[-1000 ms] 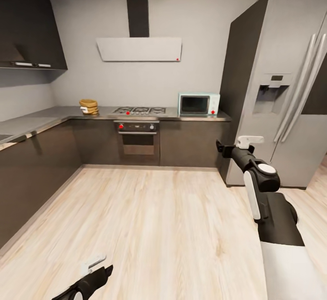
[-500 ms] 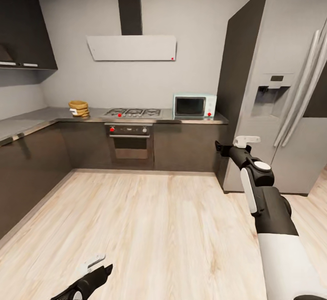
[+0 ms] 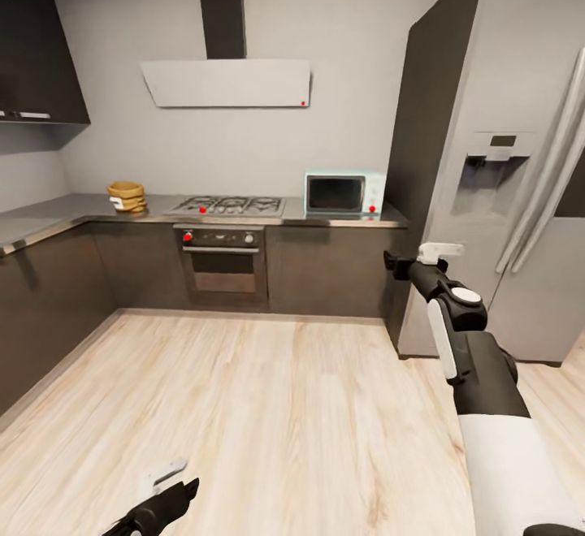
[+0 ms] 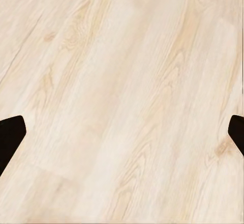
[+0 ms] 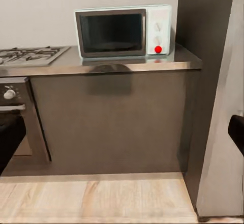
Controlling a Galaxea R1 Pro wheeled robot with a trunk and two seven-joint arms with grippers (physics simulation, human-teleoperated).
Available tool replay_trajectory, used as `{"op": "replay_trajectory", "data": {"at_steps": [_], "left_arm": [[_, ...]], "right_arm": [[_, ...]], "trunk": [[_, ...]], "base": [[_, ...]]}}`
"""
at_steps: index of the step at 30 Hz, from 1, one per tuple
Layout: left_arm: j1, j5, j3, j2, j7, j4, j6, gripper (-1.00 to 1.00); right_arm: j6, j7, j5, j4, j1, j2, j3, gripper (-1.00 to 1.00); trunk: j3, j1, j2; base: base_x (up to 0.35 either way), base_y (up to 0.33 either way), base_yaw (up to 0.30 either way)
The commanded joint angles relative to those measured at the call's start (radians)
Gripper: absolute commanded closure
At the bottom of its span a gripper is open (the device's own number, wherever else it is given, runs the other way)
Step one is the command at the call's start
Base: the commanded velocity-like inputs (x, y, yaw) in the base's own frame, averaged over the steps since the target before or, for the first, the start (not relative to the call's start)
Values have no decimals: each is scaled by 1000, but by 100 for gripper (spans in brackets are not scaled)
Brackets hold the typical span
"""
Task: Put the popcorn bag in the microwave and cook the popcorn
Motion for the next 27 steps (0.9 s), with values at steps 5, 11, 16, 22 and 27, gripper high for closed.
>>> {"op": "replay_trajectory", "data": {"at_steps": [5, 11, 16, 22, 27], "left_arm": [[-1, 12, 7, 1, 3, 3, 5, -100], [-1, 15, 14, 3, 2, 7, 3, -100], [-1, 19, 14, 3, 0, 8, 3, -100], [5, 22, 37, 4, -8, -23, 3, -100], [86, 35, 164, 1, -37, -137, 2, -100]], "right_arm": [[72, 2, -1, 109, -54, 1, 0, -100], [30, 0, 0, 206, -111, 2, 3, -100], [-24, 2, -1, 134, -102, 1, 0, -100], [3, 2, -1, 20, -46, 2, 4, -100], [21, 1, 1, 6, -38, 4, 5, -100]], "trunk": [[-1, 0, -1], [-1, 0, -1], [-1, 0, -1], [-1, 0, -1], [-1, 0, -1]], "base": [[296, -185, 31], [319, -126, 3], [334, -59, 0], [339, -7, 0], [339, 14, 0]]}}
